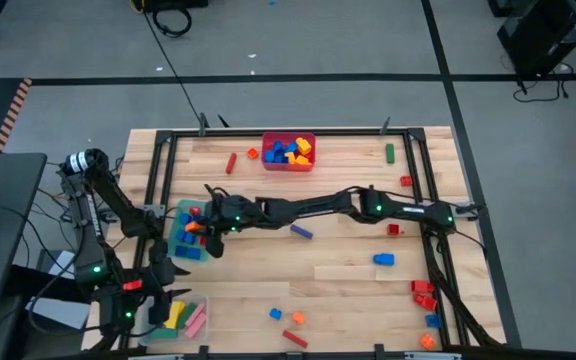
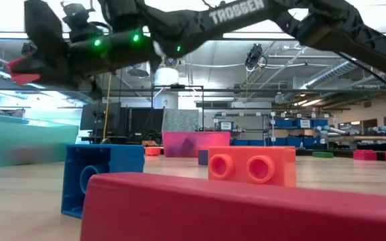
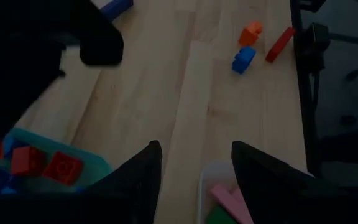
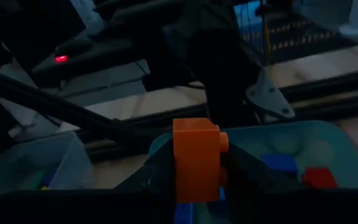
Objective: Sort blocks by size
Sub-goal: Put the orange 4 studded building block into the teal bin
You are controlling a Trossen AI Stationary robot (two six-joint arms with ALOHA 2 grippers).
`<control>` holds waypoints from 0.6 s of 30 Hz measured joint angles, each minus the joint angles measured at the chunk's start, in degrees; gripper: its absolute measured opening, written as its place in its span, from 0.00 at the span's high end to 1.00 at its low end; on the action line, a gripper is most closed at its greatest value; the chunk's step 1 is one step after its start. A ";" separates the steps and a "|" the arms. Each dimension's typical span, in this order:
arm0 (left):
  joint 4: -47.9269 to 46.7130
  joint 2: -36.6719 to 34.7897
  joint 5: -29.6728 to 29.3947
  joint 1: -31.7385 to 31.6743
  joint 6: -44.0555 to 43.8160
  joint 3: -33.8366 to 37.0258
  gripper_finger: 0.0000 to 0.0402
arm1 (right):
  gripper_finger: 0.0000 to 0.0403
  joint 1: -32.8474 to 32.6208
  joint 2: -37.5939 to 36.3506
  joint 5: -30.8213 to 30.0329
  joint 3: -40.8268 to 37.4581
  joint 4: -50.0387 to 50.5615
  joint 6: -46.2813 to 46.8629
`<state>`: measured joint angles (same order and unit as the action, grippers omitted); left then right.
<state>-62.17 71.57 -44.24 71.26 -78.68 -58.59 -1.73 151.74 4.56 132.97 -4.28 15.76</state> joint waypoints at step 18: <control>0.92 0.05 -0.86 -0.02 -0.02 0.00 0.50 | 0.56 -0.01 5.72 -3.40 0.00 -5.65 -0.03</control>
<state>-61.24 71.62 -45.10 71.24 -78.70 -58.59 -1.74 157.47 1.16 132.97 -9.93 15.73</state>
